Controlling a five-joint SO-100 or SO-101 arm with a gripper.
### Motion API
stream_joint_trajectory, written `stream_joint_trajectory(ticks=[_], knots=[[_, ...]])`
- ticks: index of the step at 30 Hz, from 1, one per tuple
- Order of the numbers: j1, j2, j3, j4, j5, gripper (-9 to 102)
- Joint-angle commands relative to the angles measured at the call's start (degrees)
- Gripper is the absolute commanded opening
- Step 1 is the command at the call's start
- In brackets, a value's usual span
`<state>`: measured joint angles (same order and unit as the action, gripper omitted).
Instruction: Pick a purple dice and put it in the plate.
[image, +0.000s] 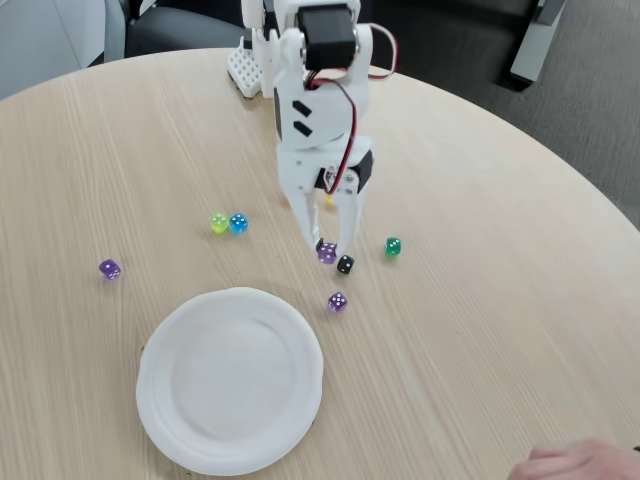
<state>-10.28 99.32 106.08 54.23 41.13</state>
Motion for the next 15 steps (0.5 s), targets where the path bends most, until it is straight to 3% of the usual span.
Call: stream_joint_trajectory(ticks=[1, 7, 15], knots=[[1.0, 1.1, 0.5, -1.3, -1.3, 0], [7.1, 1.1, 0.8, -2.1, -7.7, 0], [10.9, 1.1, 2.5, -12.3, -15.0, 0]])
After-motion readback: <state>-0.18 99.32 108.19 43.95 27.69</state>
